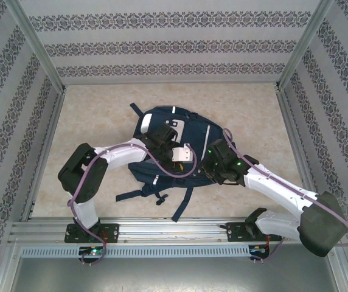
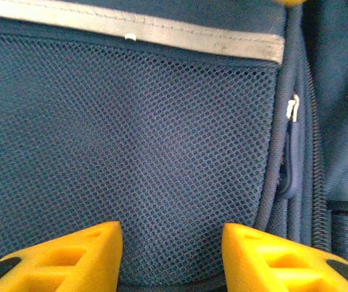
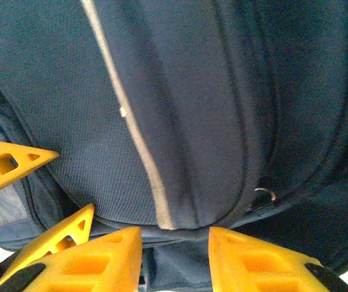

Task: Pack the student bag

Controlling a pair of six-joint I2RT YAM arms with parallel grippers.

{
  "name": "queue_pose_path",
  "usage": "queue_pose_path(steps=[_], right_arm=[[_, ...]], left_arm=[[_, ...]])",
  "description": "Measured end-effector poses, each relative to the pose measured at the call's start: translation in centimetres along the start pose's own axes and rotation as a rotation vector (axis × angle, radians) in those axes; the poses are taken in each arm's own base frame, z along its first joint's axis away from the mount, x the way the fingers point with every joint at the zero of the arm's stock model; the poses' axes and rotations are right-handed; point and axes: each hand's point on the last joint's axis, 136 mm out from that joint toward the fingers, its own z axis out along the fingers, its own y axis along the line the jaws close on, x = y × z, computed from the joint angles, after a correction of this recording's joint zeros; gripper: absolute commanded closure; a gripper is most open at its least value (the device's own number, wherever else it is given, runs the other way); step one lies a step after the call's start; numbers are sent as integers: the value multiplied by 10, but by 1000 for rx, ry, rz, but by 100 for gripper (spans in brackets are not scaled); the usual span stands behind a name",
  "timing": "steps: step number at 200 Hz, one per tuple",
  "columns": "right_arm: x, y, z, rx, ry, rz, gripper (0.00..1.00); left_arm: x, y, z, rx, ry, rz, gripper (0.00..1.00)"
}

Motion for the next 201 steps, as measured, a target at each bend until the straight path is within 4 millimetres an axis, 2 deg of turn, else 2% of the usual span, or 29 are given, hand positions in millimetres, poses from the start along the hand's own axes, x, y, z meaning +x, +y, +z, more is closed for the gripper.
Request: queue_pose_path(steps=[33, 72, 103, 151, 180, 201], right_arm=[[-2, -9, 2, 2, 6, 23, 66], [-5, -13, 2, -8, 16, 43, 66], [-4, -13, 3, -17, 32, 36, 66], [-1, -11, 3, -29, 61, 13, 66], [2, -11, 5, -30, 78, 8, 65], [2, -9, 5, -36, 81, 8, 61]], left_arm=[[-1, 0, 3, 20, -17, 52, 41], [-3, -3, 1, 45, -40, 106, 39], [-5, -15, -1, 103, -57, 136, 37], [-3, -25, -5, 162, -70, 124, 36], [-1, -22, -5, 145, -57, 120, 38], [2, -16, -1, 111, -54, 105, 40]])
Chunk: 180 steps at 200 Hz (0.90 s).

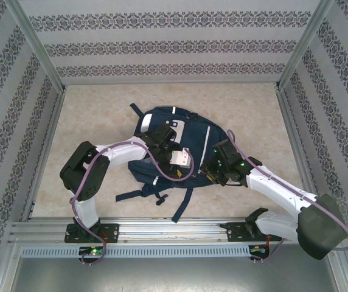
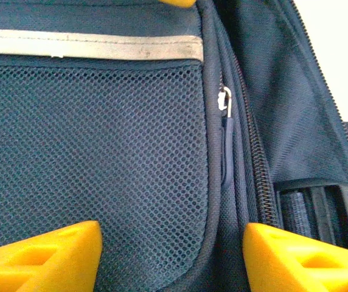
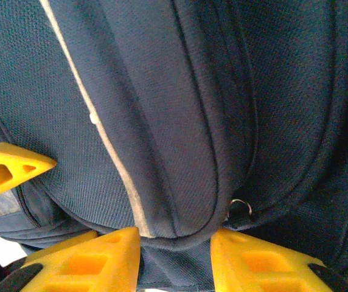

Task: Pack the student bag

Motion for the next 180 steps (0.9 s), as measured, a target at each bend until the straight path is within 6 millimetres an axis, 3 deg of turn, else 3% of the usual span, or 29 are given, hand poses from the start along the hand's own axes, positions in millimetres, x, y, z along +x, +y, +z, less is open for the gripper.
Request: queue_pose_path(steps=[28, 48, 74, 113, 180], right_arm=[[0, 2, 0, -7, -1, -1, 60], [2, 2, 0, -7, 3, -8, 60], [6, 3, 1, -7, 11, -16, 58], [18, 3, -1, 10, 26, -26, 58], [19, 26, -8, -5, -54, -11, 68]], left_arm=[[1, 9, 4, -53, 11, -14, 50], [-2, 9, 7, -61, 5, -29, 79], [-7, 9, 9, -62, -16, -44, 100], [-17, 8, 2, -56, -52, -101, 100], [-47, 14, -15, -34, -132, -221, 100]])
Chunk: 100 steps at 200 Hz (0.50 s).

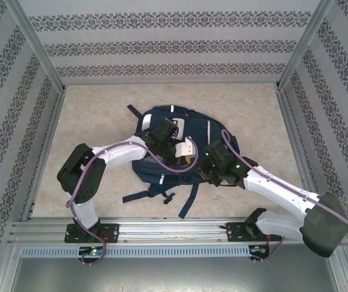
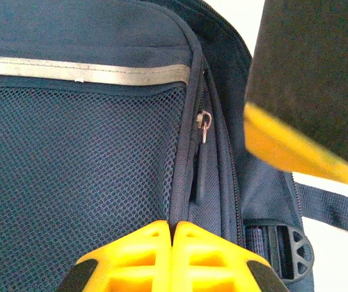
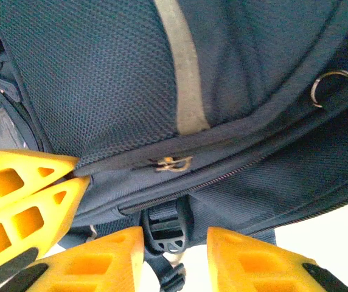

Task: Pack the student bag

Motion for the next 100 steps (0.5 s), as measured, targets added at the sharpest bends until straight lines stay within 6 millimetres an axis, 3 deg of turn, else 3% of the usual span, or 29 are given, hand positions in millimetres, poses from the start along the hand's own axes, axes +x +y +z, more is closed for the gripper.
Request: queue_pose_path(steps=[44, 100], right_arm=[[-14, 6, 3, 63, -190, -99, 62], [-24, -10, 14, 171, -313, -176, 70]], left_arm=[[-9, -3, -5, 44, -38, -46, 100], [-16, -9, -9, 95, -85, -58, 100]])
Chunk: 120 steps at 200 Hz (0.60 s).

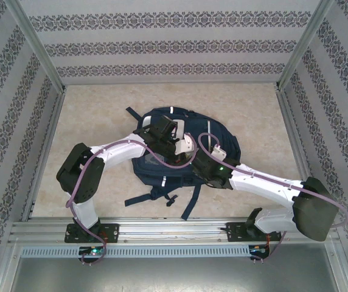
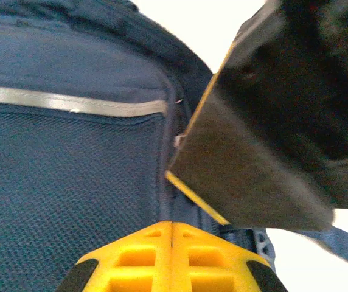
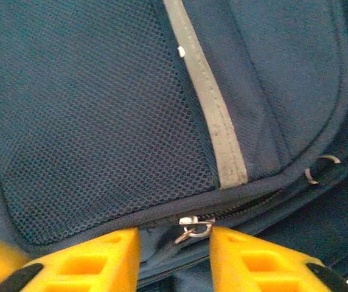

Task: Pack the student bag

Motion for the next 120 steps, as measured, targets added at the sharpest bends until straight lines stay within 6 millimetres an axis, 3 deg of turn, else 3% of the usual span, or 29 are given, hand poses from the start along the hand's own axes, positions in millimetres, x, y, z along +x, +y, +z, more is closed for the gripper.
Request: queue_pose_path(steps=[29, 59, 67, 79, 120], right_arm=[[-5, -7, -1, 30, -32, -15, 73], [-13, -23, -10, 48, -71, -54, 92], [-13, -29, -11, 51, -77, -71, 94], [-14, -38, -13, 60, -76, -91, 94], [-17, -46, -17, 35, -37, -106, 87]], left_arm=[[0, -1, -2, 12, -13, -6, 100], [8, 4, -6, 3, -7, -28, 100], [12, 5, -6, 0, -3, -32, 90], [18, 5, -7, -2, 5, -29, 62], [21, -4, -13, -2, 7, 77, 51]])
